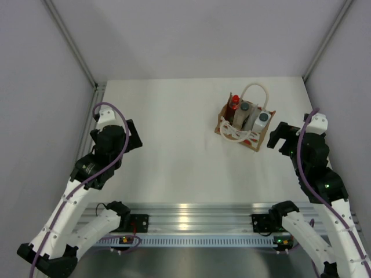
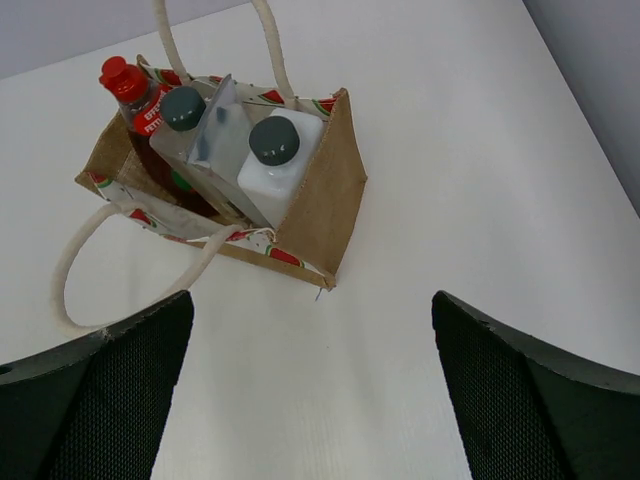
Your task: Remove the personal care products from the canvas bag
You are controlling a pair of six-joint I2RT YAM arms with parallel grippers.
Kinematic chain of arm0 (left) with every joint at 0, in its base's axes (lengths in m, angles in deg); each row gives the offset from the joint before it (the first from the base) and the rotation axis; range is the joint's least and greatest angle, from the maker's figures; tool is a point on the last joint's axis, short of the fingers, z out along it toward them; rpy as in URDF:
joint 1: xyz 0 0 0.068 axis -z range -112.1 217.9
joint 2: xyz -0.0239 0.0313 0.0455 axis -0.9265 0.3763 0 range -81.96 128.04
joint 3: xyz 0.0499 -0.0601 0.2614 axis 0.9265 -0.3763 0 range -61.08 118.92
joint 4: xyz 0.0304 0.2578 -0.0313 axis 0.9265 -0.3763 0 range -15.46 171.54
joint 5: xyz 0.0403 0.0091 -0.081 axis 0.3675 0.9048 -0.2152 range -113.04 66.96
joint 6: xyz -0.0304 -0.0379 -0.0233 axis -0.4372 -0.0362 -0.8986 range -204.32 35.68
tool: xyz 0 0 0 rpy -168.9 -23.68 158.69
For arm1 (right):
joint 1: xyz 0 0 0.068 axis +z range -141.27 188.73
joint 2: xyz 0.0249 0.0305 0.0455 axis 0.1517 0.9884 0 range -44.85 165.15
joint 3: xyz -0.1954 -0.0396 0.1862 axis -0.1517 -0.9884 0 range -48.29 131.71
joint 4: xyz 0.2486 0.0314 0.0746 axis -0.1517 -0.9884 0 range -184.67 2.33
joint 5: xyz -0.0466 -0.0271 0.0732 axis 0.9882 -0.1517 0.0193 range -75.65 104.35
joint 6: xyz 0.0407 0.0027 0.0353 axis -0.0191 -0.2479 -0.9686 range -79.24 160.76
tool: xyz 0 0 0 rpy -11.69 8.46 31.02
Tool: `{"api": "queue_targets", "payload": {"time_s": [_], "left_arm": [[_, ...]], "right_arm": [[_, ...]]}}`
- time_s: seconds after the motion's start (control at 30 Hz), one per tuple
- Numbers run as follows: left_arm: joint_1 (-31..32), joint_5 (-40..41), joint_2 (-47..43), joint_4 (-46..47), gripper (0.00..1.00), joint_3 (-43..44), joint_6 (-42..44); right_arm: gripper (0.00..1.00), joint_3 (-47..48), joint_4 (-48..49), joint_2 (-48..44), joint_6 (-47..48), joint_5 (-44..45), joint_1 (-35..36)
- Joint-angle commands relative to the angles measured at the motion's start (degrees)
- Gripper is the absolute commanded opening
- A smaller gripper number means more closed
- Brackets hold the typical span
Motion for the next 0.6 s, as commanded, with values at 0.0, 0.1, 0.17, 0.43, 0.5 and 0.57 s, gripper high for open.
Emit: {"api": "queue_targets", "payload": {"time_s": [0.0, 0.1, 0.17, 0.43, 0.5, 0.57], "left_arm": [[-0.3, -0.1, -1.1, 2.6, 0.99, -0.3, -0.8], [-0.3, -0.5, -1.0, 2.6, 0.99, -0.2, -1.2], [-0.3, -1.4, -1.0, 2.5, 0.99, 0.2, -2.3], [-0.3, -24.4, 5.2, 10.9, 0.99, -0.5, -15.9], [-0.3, -29.9, 10.4, 16.3, 0.99, 0.1, -19.0], [-0.1, -39.6, 16.8, 20.0, 0.98, 1.2, -22.2]], "right_arm": [[0.99, 0.0, 2.3, -0.1, -0.4, 1.1, 0.4], [0.99, 0.4, 2.3, -0.4, -0.3, 1.2, 0.4], [1.0, 1.0, 2.3, -0.8, 0.0, 0.5, 0.4], [0.99, 1.9, 2.3, -0.4, -0.8, -3.3, 0.3], [1.0, 1.9, 2.3, 0.7, -1.6, -4.9, 0.4], [0.99, 2.2, 2.3, 1.9, -2.3, -6.5, 0.4]]}}
